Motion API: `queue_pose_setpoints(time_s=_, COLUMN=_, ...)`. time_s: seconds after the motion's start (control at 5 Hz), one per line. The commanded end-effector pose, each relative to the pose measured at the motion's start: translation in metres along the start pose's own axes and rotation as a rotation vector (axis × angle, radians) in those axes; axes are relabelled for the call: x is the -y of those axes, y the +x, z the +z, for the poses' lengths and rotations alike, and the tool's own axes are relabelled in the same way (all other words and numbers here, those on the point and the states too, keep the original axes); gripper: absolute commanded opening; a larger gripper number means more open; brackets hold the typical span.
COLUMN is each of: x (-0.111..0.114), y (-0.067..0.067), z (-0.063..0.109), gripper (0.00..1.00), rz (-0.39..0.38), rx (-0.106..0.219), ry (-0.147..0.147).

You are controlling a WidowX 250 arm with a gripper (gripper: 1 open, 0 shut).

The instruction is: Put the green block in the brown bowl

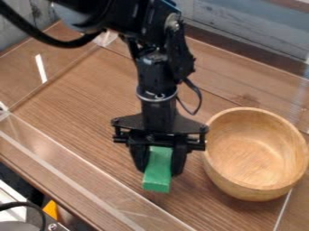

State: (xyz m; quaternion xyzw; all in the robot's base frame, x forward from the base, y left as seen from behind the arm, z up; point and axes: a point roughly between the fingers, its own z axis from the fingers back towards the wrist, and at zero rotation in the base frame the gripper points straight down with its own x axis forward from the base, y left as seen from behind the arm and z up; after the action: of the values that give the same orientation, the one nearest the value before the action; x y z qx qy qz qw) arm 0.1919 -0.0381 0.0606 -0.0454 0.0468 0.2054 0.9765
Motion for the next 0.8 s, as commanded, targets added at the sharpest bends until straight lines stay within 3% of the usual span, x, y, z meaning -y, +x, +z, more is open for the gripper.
queue_pose_setpoints(time_s=0.0, x=0.002, y=0.008, z=0.006, gripper=0.00, rz=0.001, rx=0.033, ry=-0.014)
queue_pose_setpoints(time_s=0.4, x=0.002, y=0.007, z=0.005, gripper=0.00, rz=0.004, rx=0.027, ry=-0.011)
queue_pose_setpoints(time_s=0.6, x=0.009, y=0.005, z=0.020, gripper=0.00, rz=-0.039, rx=0.019, ry=-0.006)
